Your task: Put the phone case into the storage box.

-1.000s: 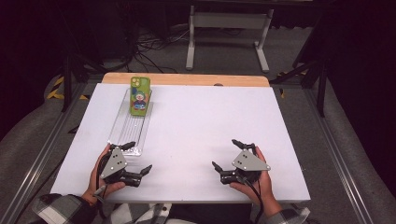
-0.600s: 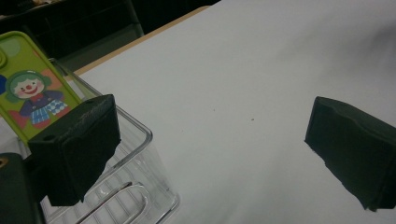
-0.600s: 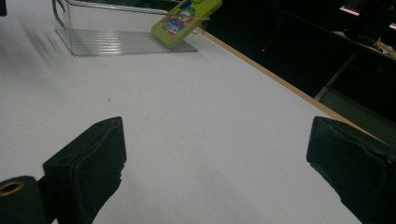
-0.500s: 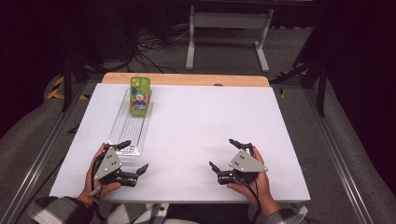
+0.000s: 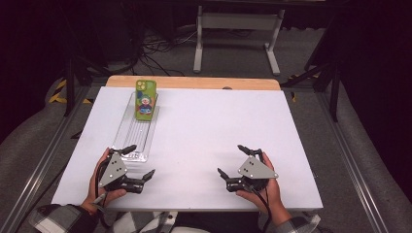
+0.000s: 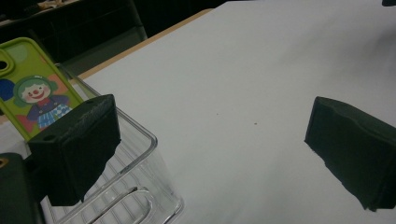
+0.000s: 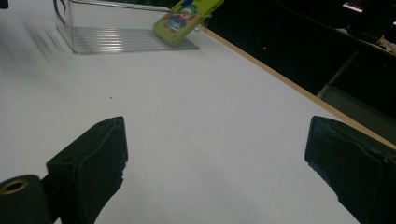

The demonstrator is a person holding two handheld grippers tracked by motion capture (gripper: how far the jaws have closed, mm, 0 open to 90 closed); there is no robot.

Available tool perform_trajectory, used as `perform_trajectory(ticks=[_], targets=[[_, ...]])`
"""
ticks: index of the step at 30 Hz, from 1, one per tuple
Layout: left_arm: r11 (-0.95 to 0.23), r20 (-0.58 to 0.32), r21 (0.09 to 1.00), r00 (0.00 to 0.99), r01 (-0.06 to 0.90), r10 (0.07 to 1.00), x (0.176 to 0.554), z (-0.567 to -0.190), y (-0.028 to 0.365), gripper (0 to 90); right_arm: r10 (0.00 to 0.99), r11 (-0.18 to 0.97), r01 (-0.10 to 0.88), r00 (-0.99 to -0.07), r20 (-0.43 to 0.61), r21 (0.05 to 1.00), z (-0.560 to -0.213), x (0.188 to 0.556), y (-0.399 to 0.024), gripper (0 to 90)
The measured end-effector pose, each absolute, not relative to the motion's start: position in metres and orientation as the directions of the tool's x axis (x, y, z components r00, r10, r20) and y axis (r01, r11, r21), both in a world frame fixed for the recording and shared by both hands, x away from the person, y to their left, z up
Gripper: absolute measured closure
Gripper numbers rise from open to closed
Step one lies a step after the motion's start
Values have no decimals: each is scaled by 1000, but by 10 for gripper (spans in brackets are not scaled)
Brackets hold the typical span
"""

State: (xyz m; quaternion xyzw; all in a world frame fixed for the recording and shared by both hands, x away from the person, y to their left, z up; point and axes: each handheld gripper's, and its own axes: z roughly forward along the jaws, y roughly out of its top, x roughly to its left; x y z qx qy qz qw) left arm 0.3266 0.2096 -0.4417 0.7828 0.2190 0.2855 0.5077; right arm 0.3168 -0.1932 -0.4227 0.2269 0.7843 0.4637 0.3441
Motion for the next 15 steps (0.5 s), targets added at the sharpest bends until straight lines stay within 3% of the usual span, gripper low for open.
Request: perform_trajectory(ticks=[15], targets=[[-395,235,917,739,47,632,329,-441,209,39,685,479,51,-646,-337,876,-423,321,-197,74]])
